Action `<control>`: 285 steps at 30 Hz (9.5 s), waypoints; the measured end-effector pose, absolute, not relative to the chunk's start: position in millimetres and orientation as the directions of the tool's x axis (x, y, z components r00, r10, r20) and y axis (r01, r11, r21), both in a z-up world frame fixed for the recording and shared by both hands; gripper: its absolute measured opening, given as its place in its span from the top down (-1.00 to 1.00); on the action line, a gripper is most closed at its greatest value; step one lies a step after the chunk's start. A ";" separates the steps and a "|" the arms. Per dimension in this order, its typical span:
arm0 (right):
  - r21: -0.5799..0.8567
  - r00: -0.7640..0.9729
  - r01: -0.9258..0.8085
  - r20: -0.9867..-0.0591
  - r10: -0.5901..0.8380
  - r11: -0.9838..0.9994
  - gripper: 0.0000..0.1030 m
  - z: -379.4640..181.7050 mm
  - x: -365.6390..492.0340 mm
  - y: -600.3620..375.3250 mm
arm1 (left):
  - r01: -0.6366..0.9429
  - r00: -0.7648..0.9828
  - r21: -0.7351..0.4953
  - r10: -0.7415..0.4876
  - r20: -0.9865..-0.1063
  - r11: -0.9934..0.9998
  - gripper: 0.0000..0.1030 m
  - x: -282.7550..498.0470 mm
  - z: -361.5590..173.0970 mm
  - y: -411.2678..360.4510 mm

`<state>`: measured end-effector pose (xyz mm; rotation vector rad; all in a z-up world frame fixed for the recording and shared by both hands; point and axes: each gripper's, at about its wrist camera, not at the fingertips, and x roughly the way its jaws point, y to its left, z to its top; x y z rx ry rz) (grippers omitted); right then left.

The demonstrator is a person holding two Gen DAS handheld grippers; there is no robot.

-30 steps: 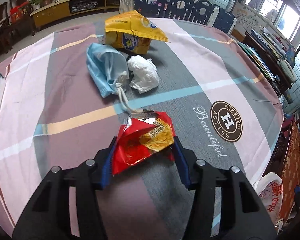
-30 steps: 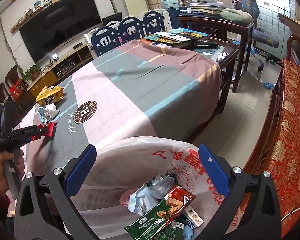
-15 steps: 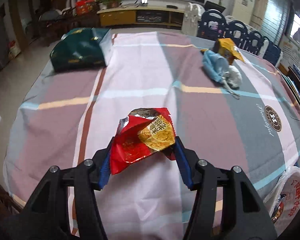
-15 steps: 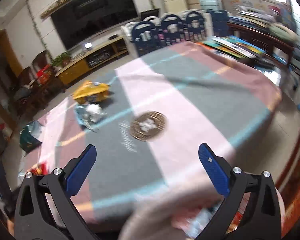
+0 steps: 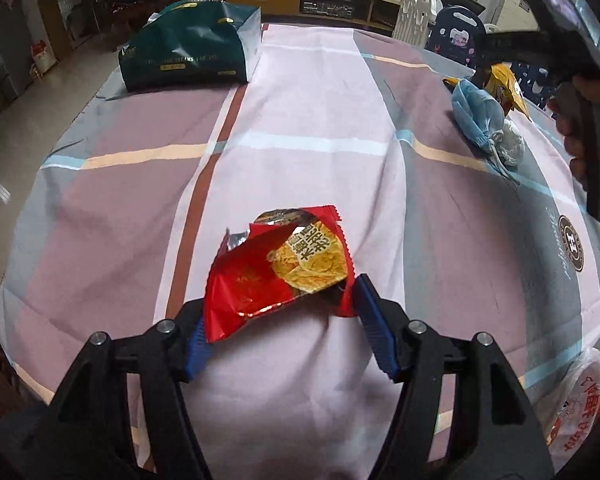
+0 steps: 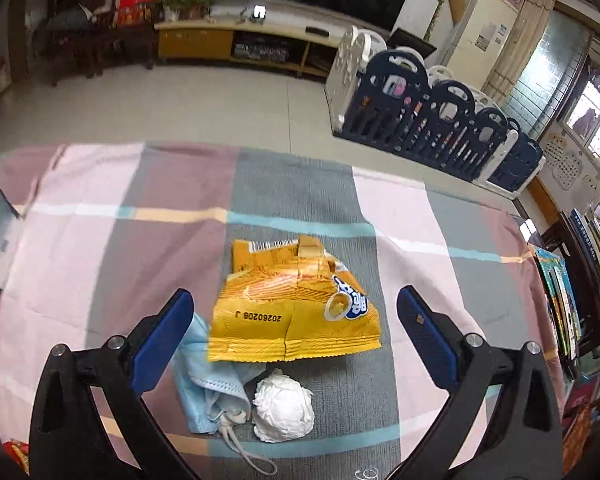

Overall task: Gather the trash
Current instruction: 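Grasp the yellow snack bag with the right tool while the left tool holds the red wrapper, then carry the yellow bag and red wrapper over the white bin with both tools, then open both tools over the bin to drop the yellow bag and red wrapper, then grasp the white tissue with the left tool while the right tool approaches the blue mask, then grasp the blue face mask with the right tool, then carry the white tissue and blue mask over the bin with both tools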

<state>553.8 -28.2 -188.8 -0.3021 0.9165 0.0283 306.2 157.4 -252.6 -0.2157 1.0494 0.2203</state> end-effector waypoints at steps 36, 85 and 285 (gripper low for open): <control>0.246 0.498 -0.105 -0.826 0.265 0.964 -0.70 -192.5 303.0 -105.2 | -0.259 0.613 -0.228 -0.023 -0.790 0.939 0.34 255.0 -213.1 173.9; 0.161 0.642 -0.080 -0.746 0.174 0.984 0.60 -141.1 244.0 -91.1 | -0.223 0.714 -0.117 0.080 -0.695 0.968 0.34 191.3 -145.9 165.9; 0.227 0.672 0.112 -0.734 0.095 0.967 0.73 -78.3 69.9 -299.4 | 0.370 0.676 0.002 -0.268 -0.686 0.929 0.53 120.5 -91.1 -115.7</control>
